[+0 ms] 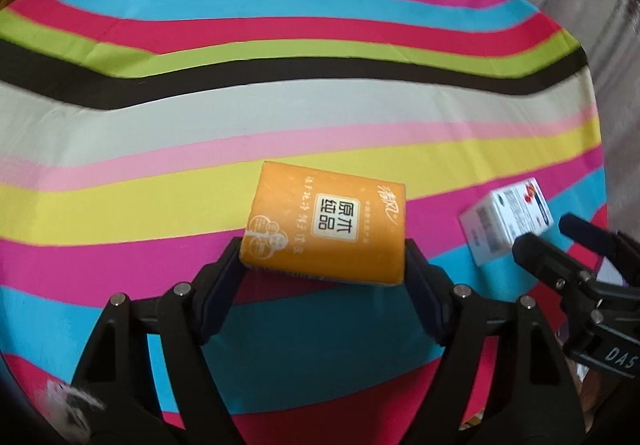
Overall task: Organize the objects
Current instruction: 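Grasp the orange tissue box with the left gripper while the right grasps the white medicine box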
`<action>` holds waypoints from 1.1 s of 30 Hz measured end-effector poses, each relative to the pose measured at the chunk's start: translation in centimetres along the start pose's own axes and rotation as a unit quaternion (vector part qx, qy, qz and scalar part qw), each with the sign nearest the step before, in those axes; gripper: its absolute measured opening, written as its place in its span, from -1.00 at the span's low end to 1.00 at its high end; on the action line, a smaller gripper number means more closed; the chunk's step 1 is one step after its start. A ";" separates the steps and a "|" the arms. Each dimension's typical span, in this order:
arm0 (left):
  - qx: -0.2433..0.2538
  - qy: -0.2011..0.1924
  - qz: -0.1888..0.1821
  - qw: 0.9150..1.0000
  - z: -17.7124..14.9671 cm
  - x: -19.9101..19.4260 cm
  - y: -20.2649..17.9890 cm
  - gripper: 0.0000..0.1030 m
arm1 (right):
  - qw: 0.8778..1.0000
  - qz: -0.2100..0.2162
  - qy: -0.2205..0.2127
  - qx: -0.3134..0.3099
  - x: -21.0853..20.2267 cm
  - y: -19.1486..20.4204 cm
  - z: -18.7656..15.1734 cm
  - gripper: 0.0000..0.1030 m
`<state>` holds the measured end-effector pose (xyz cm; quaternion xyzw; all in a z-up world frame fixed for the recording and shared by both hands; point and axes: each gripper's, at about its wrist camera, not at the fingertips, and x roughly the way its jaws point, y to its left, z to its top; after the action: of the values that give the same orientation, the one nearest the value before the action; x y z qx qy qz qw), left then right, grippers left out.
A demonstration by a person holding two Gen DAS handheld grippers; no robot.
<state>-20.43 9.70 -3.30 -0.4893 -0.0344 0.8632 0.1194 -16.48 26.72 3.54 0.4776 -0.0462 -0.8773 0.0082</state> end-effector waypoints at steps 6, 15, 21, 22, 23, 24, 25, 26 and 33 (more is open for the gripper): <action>-0.033 -0.014 -0.001 0.999 -0.5 -0.7 1.5 0.53 | 1.000 -0.006 0.009 -0.011 1.2 0.9 0.1 0.63; -0.032 -0.022 -0.002 0.999 -0.2 -0.6 1.7 0.52 | 0.999 -0.024 0.026 -0.016 3.3 1.3 0.5 0.57; -0.028 -0.029 -0.002 0.999 -0.3 -1.4 1.2 0.52 | 0.999 -0.026 0.023 -0.017 3.0 1.1 0.2 0.35; -0.026 -0.030 -0.005 0.999 -0.4 -1.7 1.0 0.52 | 0.999 -0.028 0.021 -0.019 3.0 1.2 0.3 0.35; -0.023 -0.031 -0.008 0.999 -0.5 -2.1 0.6 0.52 | 0.999 -0.031 0.016 -0.020 2.6 1.2 0.2 0.35; -0.020 -0.031 -0.012 0.999 -0.5 -2.3 0.3 0.52 | 0.999 -0.034 0.012 -0.021 2.2 1.2 0.1 0.35; -0.017 -0.030 -0.017 0.999 -0.7 -2.5 -0.1 0.52 | 0.999 -0.036 0.009 -0.020 1.7 0.9 -0.1 0.35; -0.013 -0.029 -0.024 0.999 -0.9 -2.9 -0.6 0.52 | 0.999 -0.037 0.006 -0.017 1.2 0.6 -0.2 0.35; 0.019 -0.021 -0.058 0.998 -2.5 -4.7 -4.6 0.52 | 0.999 -0.051 -0.004 0.013 -2.5 -2.3 -2.7 0.35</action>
<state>-15.16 12.87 0.11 -0.4660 -0.0490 0.8654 0.1775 -12.85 28.99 3.95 0.4762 -0.0329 -0.8777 -0.0429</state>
